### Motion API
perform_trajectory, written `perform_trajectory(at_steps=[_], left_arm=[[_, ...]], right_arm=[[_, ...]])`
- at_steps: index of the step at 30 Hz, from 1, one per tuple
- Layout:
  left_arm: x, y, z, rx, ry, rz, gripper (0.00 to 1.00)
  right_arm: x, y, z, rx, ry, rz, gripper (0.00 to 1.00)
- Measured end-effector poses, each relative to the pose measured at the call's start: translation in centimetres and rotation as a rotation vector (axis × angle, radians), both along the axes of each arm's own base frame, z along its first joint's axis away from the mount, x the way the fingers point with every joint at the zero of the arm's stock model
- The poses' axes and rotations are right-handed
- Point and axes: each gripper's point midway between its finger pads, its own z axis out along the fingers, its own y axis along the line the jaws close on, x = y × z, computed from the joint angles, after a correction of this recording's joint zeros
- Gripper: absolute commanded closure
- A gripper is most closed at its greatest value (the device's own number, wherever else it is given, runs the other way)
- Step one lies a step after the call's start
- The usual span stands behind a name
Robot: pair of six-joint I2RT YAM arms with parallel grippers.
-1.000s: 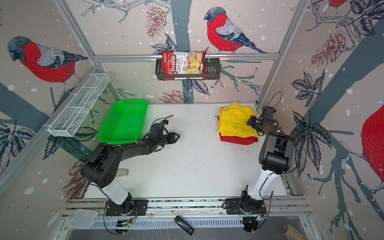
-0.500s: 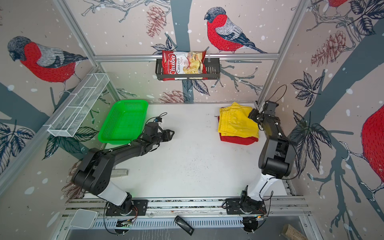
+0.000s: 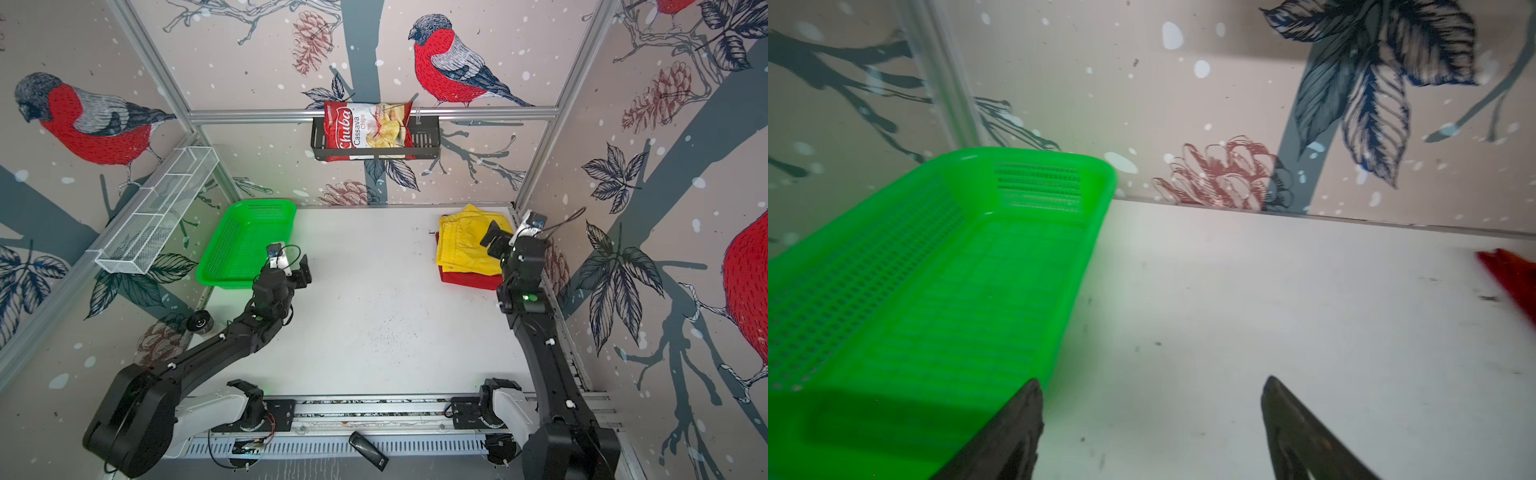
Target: Fold and stack the shorts
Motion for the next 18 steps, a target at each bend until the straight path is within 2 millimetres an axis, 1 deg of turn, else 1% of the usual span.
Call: perform_trajectory(at_steps=[1,2,4,7,10,11,13,15,17,18], left_arm=[[-0.5,0.8,-0.8,0.031,-0.001,0.027,0.15],[-0.9,1.4,-1.4,0.052,-0.011,0.048,0.15],[-1.6,2.7,-2.5,0.091,-0.025,0.093,0.13],[-2.1,3.9,-3.8,0.133,-0.035,0.136,0.12],[-2.0,5.0,-5.1,0.161,-0.025,0.168,0.07],[-1.8,5.1,-5.2,0.164,-0.020,0.174,0.07],[-0.9,5.4,-4.3,0.157,-0.048,0.181,0.06],[-0.7,6.2,-3.9,0.164,-0.075,0.199,0.06],[-1.3,7.6,-4.8,0.167,-0.082,0.208,0.05],[-1.8,8.9,-6.0,0.151,-0.068,0.235,0.05]], right_arm=[[-0.4,0.0,-1.8,0.003,0.013,-0.003,0.00],[-0.6,0.0,-3.2,0.010,0.022,-0.005,0.00],[-1.0,-0.2,-6.5,0.008,0.059,-0.014,0.00],[-1.6,-0.3,-10.7,0.001,0.099,-0.022,0.00],[-2.2,-0.3,-13.8,-0.013,0.118,-0.019,0.00],[-2.2,-0.3,-14.4,-0.017,0.116,-0.017,0.00],[-2.2,0.0,-15.6,-0.025,0.112,0.004,0.00],[-1.9,0.3,-16.4,-0.031,0.105,0.026,0.00],[-1.4,0.6,-17.2,-0.036,0.110,0.042,0.01],[-1.1,0.7,-17.4,-0.045,0.121,0.054,0.01]])
